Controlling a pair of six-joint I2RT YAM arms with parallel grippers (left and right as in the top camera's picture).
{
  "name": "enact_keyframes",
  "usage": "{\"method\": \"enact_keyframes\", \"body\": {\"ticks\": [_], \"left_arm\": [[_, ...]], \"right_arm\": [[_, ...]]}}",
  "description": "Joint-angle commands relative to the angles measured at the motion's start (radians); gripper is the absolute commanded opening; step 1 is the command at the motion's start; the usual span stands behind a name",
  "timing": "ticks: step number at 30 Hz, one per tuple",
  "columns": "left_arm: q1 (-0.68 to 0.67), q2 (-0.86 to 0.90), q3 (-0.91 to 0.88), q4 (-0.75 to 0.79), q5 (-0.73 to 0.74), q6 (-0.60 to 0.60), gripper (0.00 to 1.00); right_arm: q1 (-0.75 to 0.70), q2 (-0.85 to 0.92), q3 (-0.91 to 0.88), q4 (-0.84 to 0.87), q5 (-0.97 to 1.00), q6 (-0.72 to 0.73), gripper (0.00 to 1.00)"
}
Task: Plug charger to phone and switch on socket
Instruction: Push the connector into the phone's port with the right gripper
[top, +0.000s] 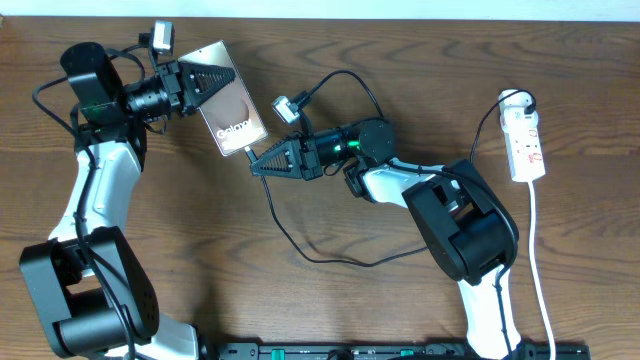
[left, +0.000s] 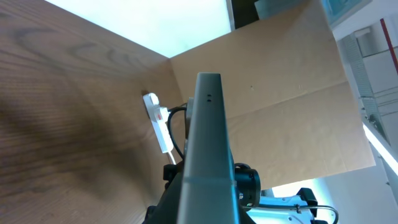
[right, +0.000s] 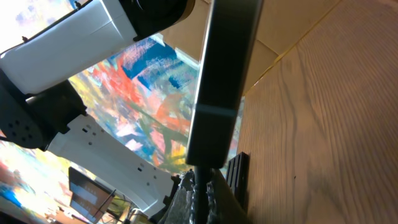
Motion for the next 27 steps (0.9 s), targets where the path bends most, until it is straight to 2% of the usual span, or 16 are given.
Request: {"method": "enact_keyframes", "body": {"ticks": [1,27], "left_arm": [[0.0,-0.019,0.011,0.006,0.012,-0.013,0.07],[-0.005,-0.019,0.005,0.006,0.061,0.011,0.07]], "right_arm": [[-0.007,-0.006,0.019,0.04,0.012,-0.014,0.01],[-0.007,-0.006,0.019,0.04,0.149,0.121,0.01]]}}
